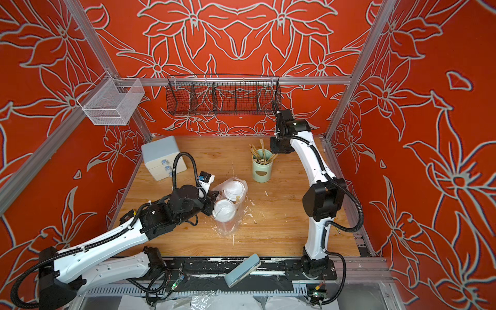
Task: Pack milk tea into plastic carrier bags
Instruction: Pick up the straw from the container.
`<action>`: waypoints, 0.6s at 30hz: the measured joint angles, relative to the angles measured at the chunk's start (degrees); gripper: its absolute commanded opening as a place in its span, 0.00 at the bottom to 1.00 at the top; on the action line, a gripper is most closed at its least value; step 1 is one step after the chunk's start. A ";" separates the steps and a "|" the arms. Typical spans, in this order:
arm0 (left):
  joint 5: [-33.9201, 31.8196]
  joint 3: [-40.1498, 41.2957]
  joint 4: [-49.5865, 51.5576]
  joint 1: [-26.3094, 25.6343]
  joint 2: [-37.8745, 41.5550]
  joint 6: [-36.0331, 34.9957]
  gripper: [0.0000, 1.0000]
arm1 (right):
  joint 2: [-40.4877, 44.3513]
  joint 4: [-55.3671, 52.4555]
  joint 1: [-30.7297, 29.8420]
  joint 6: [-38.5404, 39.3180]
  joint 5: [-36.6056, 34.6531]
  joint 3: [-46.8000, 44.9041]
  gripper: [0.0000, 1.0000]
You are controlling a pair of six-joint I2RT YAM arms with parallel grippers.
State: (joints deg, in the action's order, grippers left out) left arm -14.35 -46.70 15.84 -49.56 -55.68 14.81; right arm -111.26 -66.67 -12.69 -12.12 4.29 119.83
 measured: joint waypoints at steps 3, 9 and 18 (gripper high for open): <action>-0.04 0.00 0.00 0.00 0.00 0.00 0.00 | -0.09 0.02 0.02 0.15 0.68 0.02 0.37; -0.17 0.00 0.00 0.00 0.00 0.00 0.00 | -1.49 -0.39 0.02 0.39 0.83 1.05 0.37; -0.31 0.00 0.00 0.00 0.02 -0.02 0.00 | -2.95 -0.44 0.07 1.22 0.85 2.21 0.23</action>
State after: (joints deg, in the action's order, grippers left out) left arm -14.66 -46.70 15.84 -49.56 -55.66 14.79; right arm -114.21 -67.11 -12.62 -10.90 5.15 122.04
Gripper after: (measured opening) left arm 0.047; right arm 0.275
